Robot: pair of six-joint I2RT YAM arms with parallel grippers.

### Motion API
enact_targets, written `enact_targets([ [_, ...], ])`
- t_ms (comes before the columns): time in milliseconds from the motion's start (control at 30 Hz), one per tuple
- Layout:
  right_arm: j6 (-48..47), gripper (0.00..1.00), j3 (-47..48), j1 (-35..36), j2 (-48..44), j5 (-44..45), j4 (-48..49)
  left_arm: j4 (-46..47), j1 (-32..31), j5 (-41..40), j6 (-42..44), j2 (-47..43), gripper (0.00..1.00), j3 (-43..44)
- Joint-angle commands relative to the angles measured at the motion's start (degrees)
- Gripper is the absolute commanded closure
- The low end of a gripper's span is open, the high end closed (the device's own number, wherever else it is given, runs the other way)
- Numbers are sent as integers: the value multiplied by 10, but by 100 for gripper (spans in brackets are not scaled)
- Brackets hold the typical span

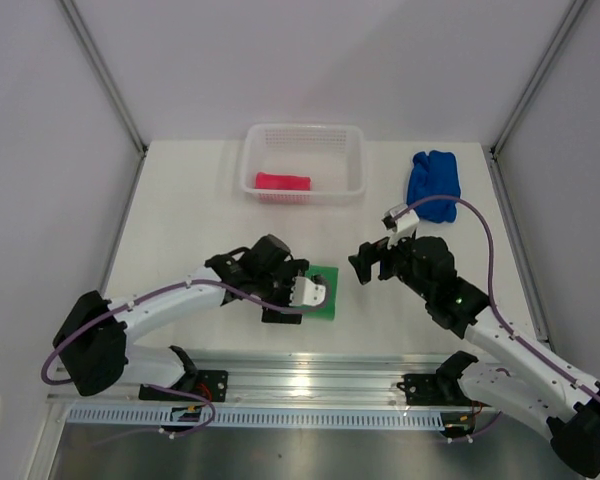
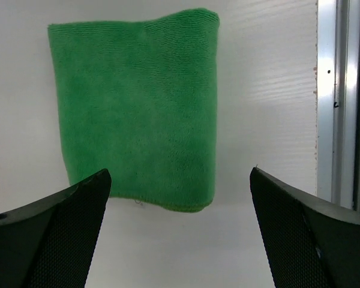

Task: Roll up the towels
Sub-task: Roll the towel

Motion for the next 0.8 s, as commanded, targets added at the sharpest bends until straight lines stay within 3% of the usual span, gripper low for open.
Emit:
enact_targets([
  [0,35,2,-12,2,-11,4,8,78,-38,-99,38,9,1,-45],
  [333,56,2,-32,3,-18,-16,17,161,-48,-162,49,67,1,-91],
  [400,60,3,-37,4,-23,-16,17,156,-48,-163,35,86,8,-76],
  [633,62,2,-52,5,-44,-16,17,135,-48,-168,23,107,58,-69],
  [767,40,3,-52,6,-38,-45,19,105,-47,-147,23,85,78,-64],
])
